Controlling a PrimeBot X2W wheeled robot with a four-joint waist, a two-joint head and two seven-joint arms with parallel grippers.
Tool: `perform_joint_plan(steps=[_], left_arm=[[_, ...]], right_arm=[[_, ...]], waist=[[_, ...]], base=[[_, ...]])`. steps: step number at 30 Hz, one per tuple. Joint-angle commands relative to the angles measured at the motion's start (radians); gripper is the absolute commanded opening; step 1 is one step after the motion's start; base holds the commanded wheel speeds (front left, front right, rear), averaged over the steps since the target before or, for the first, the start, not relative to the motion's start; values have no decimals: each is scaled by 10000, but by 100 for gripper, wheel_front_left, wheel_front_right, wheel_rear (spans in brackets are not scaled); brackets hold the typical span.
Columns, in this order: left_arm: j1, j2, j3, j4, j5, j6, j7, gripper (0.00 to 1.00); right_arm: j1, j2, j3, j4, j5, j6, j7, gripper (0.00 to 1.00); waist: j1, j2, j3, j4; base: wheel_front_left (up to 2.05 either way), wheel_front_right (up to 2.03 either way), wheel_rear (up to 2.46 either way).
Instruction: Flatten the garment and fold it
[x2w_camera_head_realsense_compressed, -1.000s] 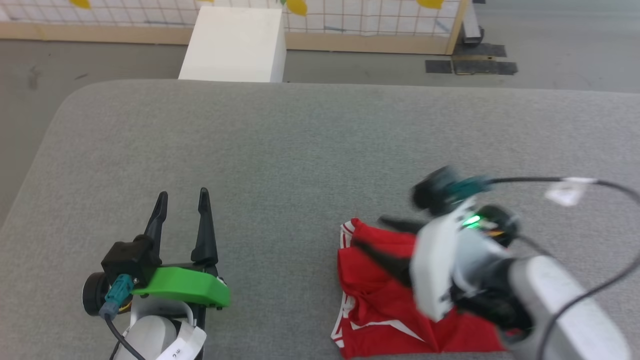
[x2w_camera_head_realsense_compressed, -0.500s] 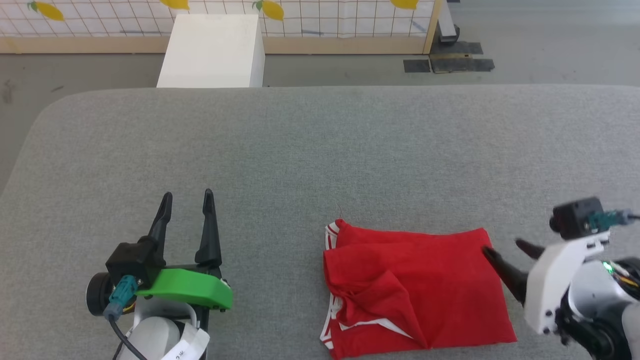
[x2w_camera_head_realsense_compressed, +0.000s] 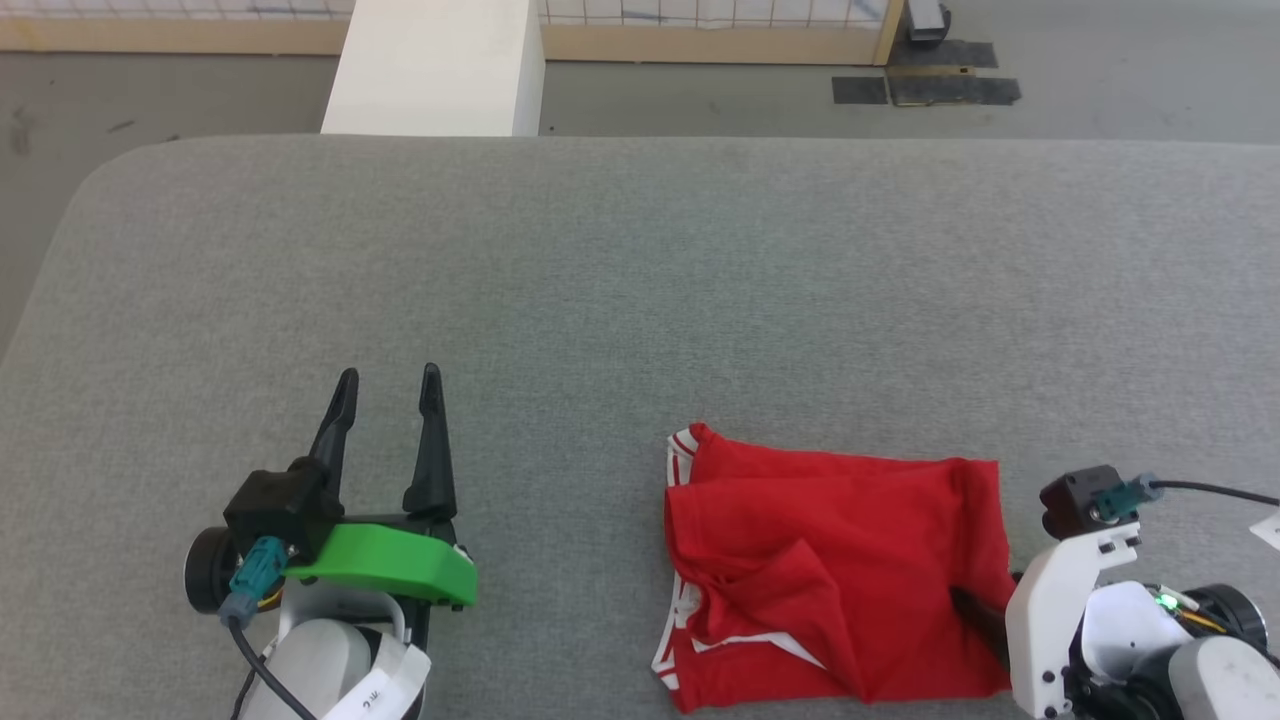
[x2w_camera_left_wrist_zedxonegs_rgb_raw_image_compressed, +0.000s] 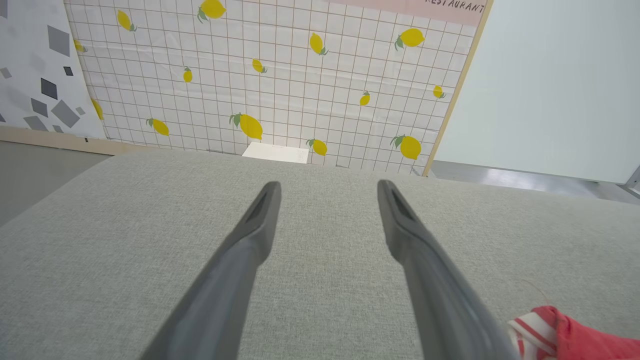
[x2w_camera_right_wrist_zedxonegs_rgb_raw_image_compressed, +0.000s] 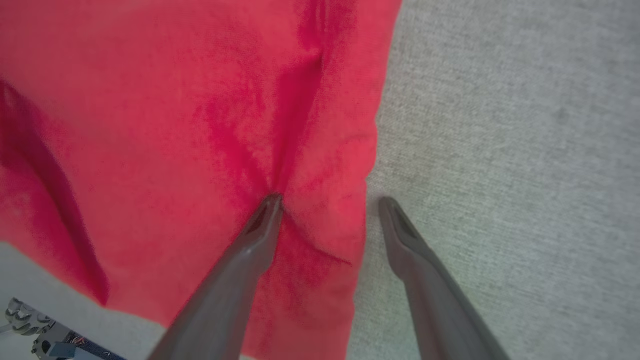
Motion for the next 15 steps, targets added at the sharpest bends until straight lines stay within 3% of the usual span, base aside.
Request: perform_joint_plan(steps=[1, 6, 7, 8, 15], left_arm=[[-161, -64, -36, 2, 110, -14, -47, 100], [-182, -131, -53, 25, 149, -22, -47, 100], [-178, -145, -56, 38, 162, -23, -47, 100], [-173, -160, -51, 45, 171, -24, -47, 100], [-104, -207, -46, 108, 242, -84, -47, 100]], right_arm=[[-152, 63, 189, 321, -65, -15, 90, 100], [-309, -50, 588, 1011, -19, -15, 200, 100], [-349, -94, 651, 1120, -1, -15, 247, 39], [-393, -137, 707, 1189, 24, -15, 255, 0], [-867, -776, 1325, 659, 290, -15, 188, 0]], waist=[[0, 0, 129, 144], [0, 0, 202, 275], [0, 0, 206, 296], [0, 0, 197, 308], [0, 0, 25, 160]], base=[[0, 0, 0], [0, 0, 0], [0, 0, 0], [0, 0, 0], [0, 0, 0]])
